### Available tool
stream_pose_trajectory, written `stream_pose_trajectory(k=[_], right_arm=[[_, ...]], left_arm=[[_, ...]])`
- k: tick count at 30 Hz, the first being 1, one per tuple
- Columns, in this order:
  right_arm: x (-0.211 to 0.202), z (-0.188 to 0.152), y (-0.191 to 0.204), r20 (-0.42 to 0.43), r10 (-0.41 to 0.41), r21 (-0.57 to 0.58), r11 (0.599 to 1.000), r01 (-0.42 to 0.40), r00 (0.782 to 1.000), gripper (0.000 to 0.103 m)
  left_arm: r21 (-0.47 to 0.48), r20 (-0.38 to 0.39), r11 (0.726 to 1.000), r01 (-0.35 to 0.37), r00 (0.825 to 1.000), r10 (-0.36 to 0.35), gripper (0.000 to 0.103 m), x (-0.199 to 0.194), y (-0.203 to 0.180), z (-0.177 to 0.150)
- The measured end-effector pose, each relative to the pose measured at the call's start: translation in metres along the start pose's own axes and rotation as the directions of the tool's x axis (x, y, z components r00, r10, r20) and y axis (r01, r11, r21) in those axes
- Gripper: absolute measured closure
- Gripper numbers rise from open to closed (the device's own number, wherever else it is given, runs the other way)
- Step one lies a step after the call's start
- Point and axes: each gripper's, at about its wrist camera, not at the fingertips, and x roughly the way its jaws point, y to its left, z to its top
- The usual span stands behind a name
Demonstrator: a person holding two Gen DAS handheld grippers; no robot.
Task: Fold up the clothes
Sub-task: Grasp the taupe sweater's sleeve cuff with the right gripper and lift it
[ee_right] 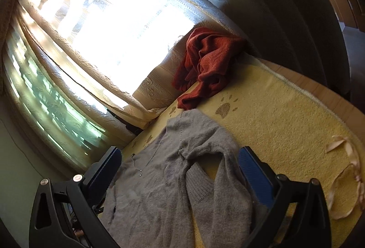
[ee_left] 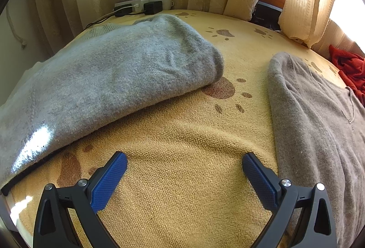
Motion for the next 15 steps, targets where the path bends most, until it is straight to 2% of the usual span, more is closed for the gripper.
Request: stream_pose_trajectory(k=[2,7,13,15], right_arm=[[-0.017,0.008,0.005,0.007,-0.071,-0.09,0.993,0.072,0.997,0.004],[-0.02,-0.009,-0.014,-0.118,-0.2,-0.129,0.974,0.185,0.973,0.007],[0.0,-0.043,-0.004,-0.23,-0.157,-0.217,0.97,0.106,0.96,0.006],[0.009,-0.051,-0.002,-0.272,-0.144,-0.223,0.971,0.084,0.951,0.006]], left_arm=[[0.0,0.0,1.0,-0.001,1.0,0.001,0.0,0.0,0.0,0.0],[0.0,-0.001,1.0,-0.006,1.0,0.006,0.0,-0.001,0.0,0.0],[-0.016,-0.001,1.0,-0.009,1.0,0.009,0.0,-0.004,0.001,0.0],[-0.041,0.043,0.999,0.015,0.999,-0.013,0.0,-0.016,0.001,0.0]])
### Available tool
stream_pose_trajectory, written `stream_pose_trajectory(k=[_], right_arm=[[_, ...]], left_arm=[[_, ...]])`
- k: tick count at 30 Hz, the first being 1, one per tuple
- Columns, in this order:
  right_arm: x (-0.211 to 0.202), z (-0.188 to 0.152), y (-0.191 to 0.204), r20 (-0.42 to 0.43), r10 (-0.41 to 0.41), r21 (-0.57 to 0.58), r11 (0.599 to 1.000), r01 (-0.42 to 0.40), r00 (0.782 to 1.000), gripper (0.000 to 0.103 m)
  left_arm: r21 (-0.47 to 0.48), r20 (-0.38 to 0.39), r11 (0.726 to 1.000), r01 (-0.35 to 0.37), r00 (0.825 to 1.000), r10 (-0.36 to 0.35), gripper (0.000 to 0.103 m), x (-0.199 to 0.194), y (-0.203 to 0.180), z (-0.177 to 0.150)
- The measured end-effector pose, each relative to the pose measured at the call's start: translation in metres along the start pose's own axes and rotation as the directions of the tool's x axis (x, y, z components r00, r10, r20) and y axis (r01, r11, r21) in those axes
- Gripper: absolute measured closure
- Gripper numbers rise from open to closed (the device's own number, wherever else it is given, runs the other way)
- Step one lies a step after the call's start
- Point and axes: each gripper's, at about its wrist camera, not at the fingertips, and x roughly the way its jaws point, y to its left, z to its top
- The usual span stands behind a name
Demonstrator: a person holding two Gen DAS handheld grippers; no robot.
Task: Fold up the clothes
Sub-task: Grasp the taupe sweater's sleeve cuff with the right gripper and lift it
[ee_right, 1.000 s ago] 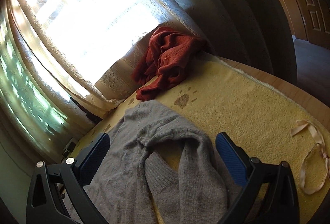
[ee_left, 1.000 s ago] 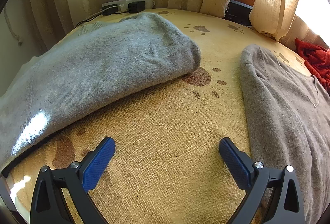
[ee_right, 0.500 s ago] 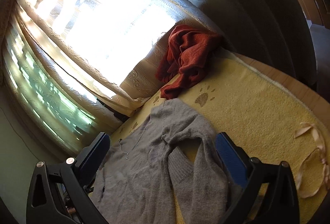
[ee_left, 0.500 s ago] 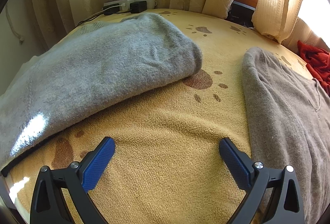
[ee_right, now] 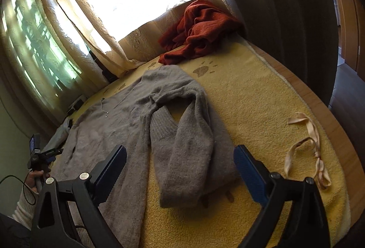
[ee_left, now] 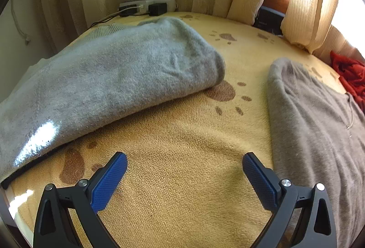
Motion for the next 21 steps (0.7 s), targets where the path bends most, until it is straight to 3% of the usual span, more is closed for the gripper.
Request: stream_pose_trajectory(k=[4,7,11,16,19,21], right_arm=[[0.003,-0.002,-0.006,-0.026,0.04,0.03,0.999,-0.039,0.999,0.003],[0.003,-0.001,-0.013,-0.013,0.09,0.08,0.993,-0.089,0.996,0.001],[0.003,-0.002,-0.012,-0.011,0.1,0.084,0.992,-0.098,0.995,0.001],[0.003,0.0,-0.013,-0.024,0.109,0.104,0.989,-0.106,0.994,0.001],[0.003,0.001,-0.013,-0.032,0.112,0.114,0.988,-0.108,0.993,0.001],[0.003,0.003,-0.012,-0.045,0.068,0.123,0.99,-0.062,0.997,0.005]], left_arm=[[0.029,0.161,0.999,0.021,0.987,-0.026,0.0,-0.054,-0.026,0.019],[0.073,0.231,0.987,0.143,0.96,-0.157,0.0,-0.088,-0.065,0.04],[0.161,0.196,0.905,0.393,0.887,-0.419,0.0,-0.097,-0.137,0.062],[0.271,0.14,0.806,0.526,0.807,-0.574,0.0,-0.074,-0.219,0.054],[0.335,0.119,0.774,0.536,0.791,-0.6,0.0,-0.059,-0.244,0.035],[0.342,0.109,0.781,0.523,0.803,-0.585,0.0,-0.046,-0.245,0.025]])
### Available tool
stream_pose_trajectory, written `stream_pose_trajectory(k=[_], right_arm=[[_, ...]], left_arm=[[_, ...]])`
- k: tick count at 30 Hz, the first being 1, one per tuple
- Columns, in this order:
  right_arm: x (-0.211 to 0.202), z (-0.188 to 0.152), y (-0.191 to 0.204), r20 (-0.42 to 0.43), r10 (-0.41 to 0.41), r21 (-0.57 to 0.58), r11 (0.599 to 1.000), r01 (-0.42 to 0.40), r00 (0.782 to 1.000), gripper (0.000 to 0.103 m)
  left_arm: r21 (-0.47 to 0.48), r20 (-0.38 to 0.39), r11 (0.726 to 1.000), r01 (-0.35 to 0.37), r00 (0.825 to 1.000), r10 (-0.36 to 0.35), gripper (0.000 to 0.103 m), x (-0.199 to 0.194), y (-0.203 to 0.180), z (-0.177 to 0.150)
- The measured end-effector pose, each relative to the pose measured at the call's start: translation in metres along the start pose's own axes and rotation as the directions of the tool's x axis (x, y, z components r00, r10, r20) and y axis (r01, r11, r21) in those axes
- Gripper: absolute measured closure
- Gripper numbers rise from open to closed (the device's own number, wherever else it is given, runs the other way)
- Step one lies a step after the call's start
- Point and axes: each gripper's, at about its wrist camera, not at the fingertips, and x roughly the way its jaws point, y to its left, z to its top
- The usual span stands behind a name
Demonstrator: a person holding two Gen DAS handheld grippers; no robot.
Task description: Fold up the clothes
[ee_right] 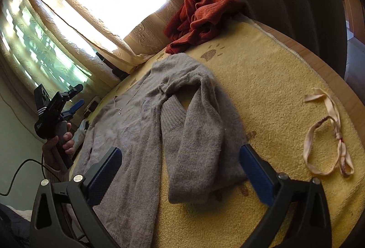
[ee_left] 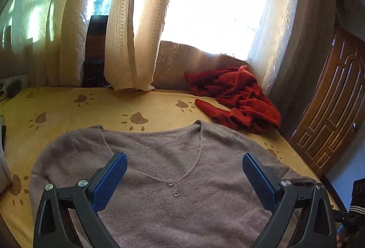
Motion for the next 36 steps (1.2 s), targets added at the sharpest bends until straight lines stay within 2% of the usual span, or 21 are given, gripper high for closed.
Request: stream_pose_trajectory(k=[1,2,3,4,5,6,8,12,14,16,21,23,24,25,26,27,28,30,33,35,36], right_arm=[[0.0,0.001,0.0,-0.004,-0.025,0.006,1.0,0.025,1.0,0.01],[-0.001,0.002,0.0,-0.009,-0.05,0.012,0.999,0.05,0.999,0.028],[-0.001,0.002,0.0,-0.011,-0.073,0.009,0.997,0.073,0.997,0.06],[-0.001,0.002,0.0,-0.013,-0.095,0.003,0.995,0.095,0.995,0.072],[-0.001,0.002,0.0,-0.014,-0.117,-0.002,0.993,0.117,0.993,0.086],[-0.001,0.001,0.0,-0.015,-0.139,-0.008,0.99,0.139,0.99,0.09],[-0.001,0.001,0.0,-0.016,-0.184,-0.019,0.983,0.183,0.983,0.09],[-0.002,0.004,0.012,0.002,-0.3,-0.101,0.949,0.299,0.954,0.092],[-0.014,0.015,0.029,0.096,-0.383,-0.188,0.899,0.395,0.919,0.093],[-0.029,0.028,0.048,0.214,-0.448,-0.257,0.832,0.492,0.868,0.093],[-0.056,0.061,0.083,0.514,-0.52,-0.259,0.665,0.701,0.682,0.094],[-0.055,0.066,0.089,0.567,-0.513,-0.237,0.649,0.723,0.645,0.093],[-0.051,0.069,0.087,0.552,-0.507,-0.239,0.665,0.708,0.662,0.091],[-0.043,0.072,0.082,0.493,-0.497,-0.255,0.702,0.665,0.714,0.09],[-0.036,0.072,0.072,0.431,-0.494,-0.248,0.74,0.625,0.755,0.082],[-0.031,0.071,0.062,0.371,-0.489,-0.232,0.775,0.588,0.79,0.069],[-0.025,0.07,0.052,0.311,-0.479,-0.212,0.807,0.551,0.821,0.064],[-0.028,0.062,0.034,0.27,-0.471,-0.129,0.847,0.516,0.84,0.045],[-0.043,0.05,0.009,0.243,-0.424,0.027,0.902,0.431,0.873,0.029],[-0.057,0.042,-0.007,0.242,-0.321,0.147,0.945,0.293,0.916,0.029],[-0.061,0.037,-0.015,0.241,-0.242,0.219,0.957,0.191,0.94,0.029]], left_arm=[[-0.002,-0.012,1.0,-0.012,1.0,0.012,0.0,0.005,0.003,-0.006],[-0.013,-0.03,0.999,-0.041,0.999,0.041,0.0,0.01,0.011,-0.01],[-0.037,-0.045,0.997,-0.072,0.997,0.07,0.0,0.014,0.02,-0.011],[-0.063,-0.059,0.993,-0.098,0.994,0.094,0.0,0.018,0.029,-0.013],[-0.105,-0.06,0.991,-0.088,0.995,0.082,0.0,0.019,0.038,-0.012],[-0.145,-0.06,0.986,-0.078,0.996,0.07,0.0,0.019,0.046,-0.012],[-0.196,-0.04,0.979,-0.058,0.998,0.052,0.0,0.013,0.054,-0.011],[-0.176,-0.031,0.981,-0.081,0.997,0.076,0.0,0.012,0.05,-0.011],[-0.166,-0.048,0.982,-0.09,0.995,0.083,0.0,0.016,0.048,-0.013],[-0.168,-0.066,0.981,-0.095,0.994,0.085,0.0,0.021,0.049,-0.015],[-0.198,-0.076,0.975,-0.104,0.993,0.09,0.0,0.023,0.056,-0.017],[-0.219,-0.069,0.97,-0.108,0.993,0.095,0.0,0.02,0.061,-0.017],[-0.23,-0.068,0.967,-0.109,0.993,0.096,0.0,0.019,0.064,-0.017],[-0.241,-0.07,0.964,-0.11,0.993,0.096,0.0,0.019,0.066,-0.017],[-0.253,-0.076,0.961,-0.11,0.993,0.093,0.0,0.02,0.068,-0.017],[-0.266,-0.087,0.958,-0.107,0.992,0.087,0.0,0.022,0.07,-0.018],[-0.278,-0.1,0.955,-0.104,0.992,0.079,0.0,0.024,0.072,-0.019],[-0.3,-0.124,0.949,-0.095,0.99,0.06,0.0,0.028,0.073,-0.022],[-0.307,-0.13,0.947,-0.095,0.99,0.058,0.0,0.029,0.074,-0.023],[-0.313,-0.132,0.945,-0.099,0.989,0.06,0.0,0.029,0.075,-0.023],[-0.316,-0.132,0.943,-0.101,0.989,0.062,0.0,0.029,0.076,-0.023]])
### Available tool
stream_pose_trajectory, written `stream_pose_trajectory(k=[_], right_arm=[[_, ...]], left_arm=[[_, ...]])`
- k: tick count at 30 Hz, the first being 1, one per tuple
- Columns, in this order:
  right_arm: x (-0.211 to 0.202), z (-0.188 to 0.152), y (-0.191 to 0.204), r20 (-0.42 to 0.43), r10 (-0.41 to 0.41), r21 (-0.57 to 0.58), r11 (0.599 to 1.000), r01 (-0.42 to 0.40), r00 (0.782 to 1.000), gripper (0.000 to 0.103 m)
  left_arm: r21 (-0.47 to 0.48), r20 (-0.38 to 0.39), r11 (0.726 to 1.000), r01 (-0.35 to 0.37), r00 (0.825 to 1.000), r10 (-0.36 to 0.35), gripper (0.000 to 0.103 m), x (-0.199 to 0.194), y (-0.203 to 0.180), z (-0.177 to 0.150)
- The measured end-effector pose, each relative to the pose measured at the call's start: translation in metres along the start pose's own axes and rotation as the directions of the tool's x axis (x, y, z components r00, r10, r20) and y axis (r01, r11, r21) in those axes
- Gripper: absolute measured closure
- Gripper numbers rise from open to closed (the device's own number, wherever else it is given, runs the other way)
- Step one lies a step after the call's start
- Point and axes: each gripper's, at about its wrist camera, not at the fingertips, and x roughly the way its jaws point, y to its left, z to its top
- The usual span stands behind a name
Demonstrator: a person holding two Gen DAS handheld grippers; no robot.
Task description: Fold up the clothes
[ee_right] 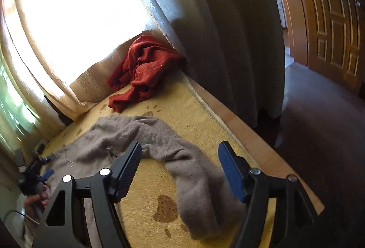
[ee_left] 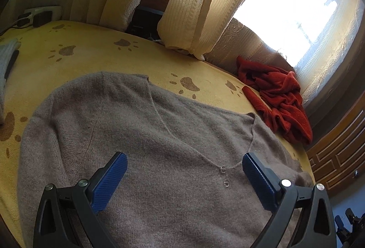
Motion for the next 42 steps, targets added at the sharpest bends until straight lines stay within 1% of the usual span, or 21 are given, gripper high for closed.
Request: stream_pose_trajectory(k=[2,4,5,7,9,10,14,16,23,25,26,28,29,30,34,36,38,39,40,41,42], right_arm=[[0.001,-0.006,-0.018,-0.024,0.173,0.201,0.966,-0.165,0.985,0.028],[0.011,-0.014,-0.03,-0.026,0.322,0.382,0.878,-0.288,0.946,0.029],[0.019,-0.019,-0.032,-0.032,0.369,0.448,0.836,-0.317,0.929,0.029],[0.031,-0.029,-0.027,-0.051,0.415,0.518,0.789,-0.331,0.909,0.029],[0.041,-0.036,-0.016,-0.078,0.429,0.531,0.782,-0.326,0.9,0.029],[0.046,-0.038,-0.011,-0.099,0.411,0.529,0.793,-0.302,0.906,0.029],[0.06,-0.033,-0.011,-0.094,0.19,0.516,0.849,-0.115,0.977,0.029],[0.063,-0.024,-0.012,-0.054,0.106,0.519,0.852,-0.062,0.993,0.029],[0.077,0.0,-0.027,-0.003,-0.067,0.53,0.846,0.058,0.998,0.029],[0.083,0.006,-0.033,0.002,-0.098,0.523,0.848,0.082,0.995,0.031],[0.085,0.009,-0.033,0.004,-0.117,0.509,0.855,0.099,0.993,0.036],[0.09,0.017,-0.033,0.004,-0.148,0.461,0.878,0.129,0.989,0.059],[0.092,0.021,-0.031,0.012,-0.165,0.429,0.892,0.145,0.986,0.086],[0.094,0.026,-0.03,0.022,-0.184,0.395,0.904,0.16,0.983,0.095],[0.08,0.055,0.002,0.187,-0.212,0.262,0.952,0.159,0.959,0.095],[0.069,0.065,0.057,0.322,-0.172,0.074,0.985,0.156,0.931,0.095],[0.058,0.074,0.116,0.445,-0.1,-0.129,0.976,0.174,0.89,0.095],[0.055,0.07,0.152,0.477,-0.024,-0.264,0.949,0.17,0.878,0.095],[0.056,0.056,0.19,0.453,0.083,-0.433,0.891,0.137,0.888,0.095],[0.058,0.04,0.228,0.397,0.19,-0.595,0.798,0.094,0.898,0.095],[0.063,0.018,0.261,0.29,0.271,-0.736,0.676,0.033,0.918,0.094]], left_arm=[[-0.01,-0.001,1.0,0.003,1.0,-0.003,0.0,0.0,0.001,0.0],[-0.012,0.002,1.0,0.003,1.0,-0.003,0.0,-0.001,0.002,0.001],[-0.011,0.004,1.0,0.003,1.0,-0.003,0.0,-0.001,0.001,0.001],[-0.009,0.009,1.0,0.001,1.0,-0.001,0.0,-0.002,0.001,0.001],[-0.009,0.014,1.0,-0.001,1.0,0.001,0.0,-0.003,0.001,0.002],[-0.013,0.012,1.0,0.003,1.0,-0.003,0.0,-0.004,0.001,0.002],[-0.033,0.006,0.999,0.014,1.0,-0.014,0.0,-0.005,0.003,0.002],[-0.044,0.008,0.999,0.019,1.0,-0.019,0.0,-0.006,0.004,0.003],[-0.092,-0.01,0.995,0.049,0.999,-0.05,0.0,-0.005,0.01,0.004],[-0.102,-0.019,0.993,0.062,0.998,-0.064,0.0,-0.004,0.01,0.004],[-0.104,-0.02,0.992,0.066,0.997,-0.069,0.0,-0.005,0.01,0.004],[-0.109,-0.019,0.991,0.075,0.997,-0.078,0.0,-0.006,0.009,0.004],[-0.113,-0.015,0.99,0.081,0.996,-0.083,0.0,-0.007,0.01,0.005],[-0.119,-0.01,0.989,0.083,0.996,-0.085,0.0,-0.009,0.011,0.006],[-0.154,0.017,0.985,0.083,0.997,-0.081,0.0,-0.015,0.019,0.011],[-0.175,0.039,0.981,0.079,0.997,-0.074,0.0,-0.02,0.026,0.015],[-0.185,0.071,0.98,0.07,0.996,-0.058,0.0,-0.027,0.032,0.021],[-0.185,0.093,0.981,0.056,0.995,-0.039,0.0,-0.032,0.036,0.024],[-0.187,0.116,0.982,0.041,0.993,-0.02,0.0,-0.037,0.039,0.028],[-0.194,0.139,0.981,0.022,0.99,0.005,0.0,-0.043,0.045,0.031],[-0.201,0.161,0.98,0.002,0.986,0.031,0.0,-0.048,0.05,0.035]])
